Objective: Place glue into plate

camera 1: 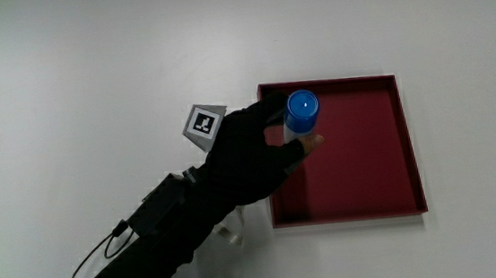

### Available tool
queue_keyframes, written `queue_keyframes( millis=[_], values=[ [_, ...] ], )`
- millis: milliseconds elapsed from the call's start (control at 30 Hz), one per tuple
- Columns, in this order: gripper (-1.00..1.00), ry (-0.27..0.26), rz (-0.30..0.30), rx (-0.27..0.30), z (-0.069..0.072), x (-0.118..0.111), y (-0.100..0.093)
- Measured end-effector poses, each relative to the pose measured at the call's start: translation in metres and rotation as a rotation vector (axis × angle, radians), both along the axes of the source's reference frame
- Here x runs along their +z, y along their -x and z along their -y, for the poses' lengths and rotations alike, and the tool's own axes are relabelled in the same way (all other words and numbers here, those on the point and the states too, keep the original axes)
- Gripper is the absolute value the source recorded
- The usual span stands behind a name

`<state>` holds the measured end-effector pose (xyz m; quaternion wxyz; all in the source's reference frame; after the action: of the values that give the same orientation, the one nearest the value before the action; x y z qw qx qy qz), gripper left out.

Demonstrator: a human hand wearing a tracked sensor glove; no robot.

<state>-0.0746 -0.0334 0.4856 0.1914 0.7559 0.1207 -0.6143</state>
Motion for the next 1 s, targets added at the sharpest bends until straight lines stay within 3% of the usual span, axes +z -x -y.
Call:
queue_keyframes(
  millis=[300,400,433,600,800,867,1000],
  values=[
    [0.00,0.035,0.067,0.063,-0.007,0.022,-0.010],
    [0.00,0.068,0.094,0.066,-0.009,0.025,-0.010],
    [0.00,0.094,0.070,0.060,-0.010,0.028,-0.010],
    [0.00,0.056,0.073,0.070,-0.010,0.030,-0.010],
    [-0.43,0.101,0.084,0.064,-0.013,0.031,-0.010],
    [-0.57,0.131,0.049,0.050,-0.015,0.028,-0.008],
    [-0.86,0.130,-0.050,0.054,-0.014,0.023,0.002]
  ],
)
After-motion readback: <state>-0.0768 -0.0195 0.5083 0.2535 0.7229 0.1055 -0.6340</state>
